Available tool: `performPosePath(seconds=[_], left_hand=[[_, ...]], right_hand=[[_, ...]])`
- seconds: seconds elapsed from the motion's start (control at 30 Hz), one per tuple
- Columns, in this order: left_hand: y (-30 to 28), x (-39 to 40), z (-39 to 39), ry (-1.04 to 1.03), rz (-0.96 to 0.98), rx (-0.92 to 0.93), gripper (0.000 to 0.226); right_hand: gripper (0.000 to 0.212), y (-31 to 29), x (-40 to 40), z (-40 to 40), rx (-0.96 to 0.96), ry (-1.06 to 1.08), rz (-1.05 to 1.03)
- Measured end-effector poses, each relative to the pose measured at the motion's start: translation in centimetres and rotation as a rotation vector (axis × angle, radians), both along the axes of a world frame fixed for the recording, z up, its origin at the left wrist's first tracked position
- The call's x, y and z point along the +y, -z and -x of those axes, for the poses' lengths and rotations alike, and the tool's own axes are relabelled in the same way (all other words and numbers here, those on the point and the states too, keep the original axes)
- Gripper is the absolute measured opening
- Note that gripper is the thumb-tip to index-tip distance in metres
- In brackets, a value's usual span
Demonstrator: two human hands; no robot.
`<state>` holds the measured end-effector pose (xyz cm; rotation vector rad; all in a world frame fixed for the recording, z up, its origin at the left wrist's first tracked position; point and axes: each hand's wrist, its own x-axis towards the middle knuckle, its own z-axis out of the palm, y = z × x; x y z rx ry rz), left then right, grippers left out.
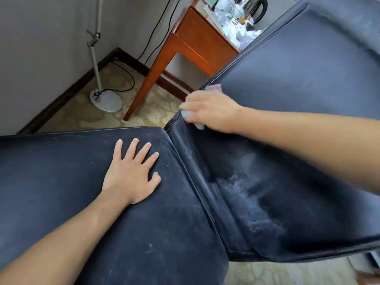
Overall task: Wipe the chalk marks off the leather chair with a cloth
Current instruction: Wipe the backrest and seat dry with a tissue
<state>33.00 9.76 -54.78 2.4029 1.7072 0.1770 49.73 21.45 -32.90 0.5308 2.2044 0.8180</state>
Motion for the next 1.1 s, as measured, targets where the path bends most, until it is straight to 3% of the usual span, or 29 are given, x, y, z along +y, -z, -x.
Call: performPosePath(seconds=[0.07, 0.13, 0.17, 0.23, 0.3, 0.4, 0.47, 0.57, 0.63, 0.77, 0.87, 0.93, 0.97, 1.0, 1.1], left_hand=[[0.1, 0.3, -0.1, -0.002, -0.008, 0.0, 0.071], [0.3, 0.2, 0.0, -0.006, -0.018, 0.006, 0.072], [0.4, 0.2, 0.1, -0.005, -0.026, 0.006, 0.073], [0.3, 0.2, 0.2, 0.004, -0.021, 0.014, 0.076], [0.2, 0.1, 0.1, 0.009, -0.01, 0.027, 0.075], [0.0, -0.4, -0.1, 0.017, -0.008, 0.077, 0.071], [-0.3, -0.6, -0.1, 0.022, -0.007, 0.096, 0.07], [-0.4, -1.0, -0.1, 0.02, 0.012, 0.137, 0.07], [-0.2, -1.3, 0.0, 0.01, 0.007, 0.155, 0.07], [-0.2, -1.5, 0.4, 0.021, 0.01, 0.17, 0.07], [-0.1, -2.1, 0.3, 0.03, 0.015, 0.173, 0.07], [-0.1, -2.6, 0.5, 0.035, 0.014, 0.162, 0.07], [-0.1, -2.9, 0.7, 0.032, 0.007, 0.159, 0.07], [-0.2, -3.1, 0.9, 0.033, 0.005, 0.158, 0.07], [-0.3, -4.0, 1.4, 0.045, 0.037, 0.151, 0.071]], right_hand=[[0.017, 0.0, 1.9, 2.3, 0.116, 0.044, -0.051], [0.046, 1.6, 1.5, 1.4, 0.257, 0.059, -0.048], [0.045, 2.5, -0.2, 0.1, 0.271, 0.05, -0.038], [0.007, 4.0, -6.0, -4.3, 0.196, 0.15, 0.102], [0.018, 4.8, -12.6, -9.0, 0.133, 0.269, 0.299], [0.016, 3.5, -19.4, -10.9, -0.085, 0.417, 0.527], [0.017, 0.3, -17.4, -9.6, -0.18, 0.314, 0.44], [0.01, -7.0, -8.9, -7.7, 0.107, 0.111, 0.074], [0.016, -10.8, -5.6, -6.6, 0.253, 0.045, -0.007], [0.018, -4.6, -15.1, -10.7, 0.215, 0.263, 0.05], [0.021, 0.7, -24.4, -12.1, -0.137, 0.393, 0.428], [0.033, -0.6, -22.8, -10.6, -0.254, 0.405, 0.521], [0.042, -1.8, -20.7, -9.6, -0.257, 0.36, 0.465], [0.044, -2.8, -18.0, -9.1, -0.238, 0.361, 0.339], [0.033, -4.3, -13.8, -8.3, 0.237, 0.474, 0.054]])
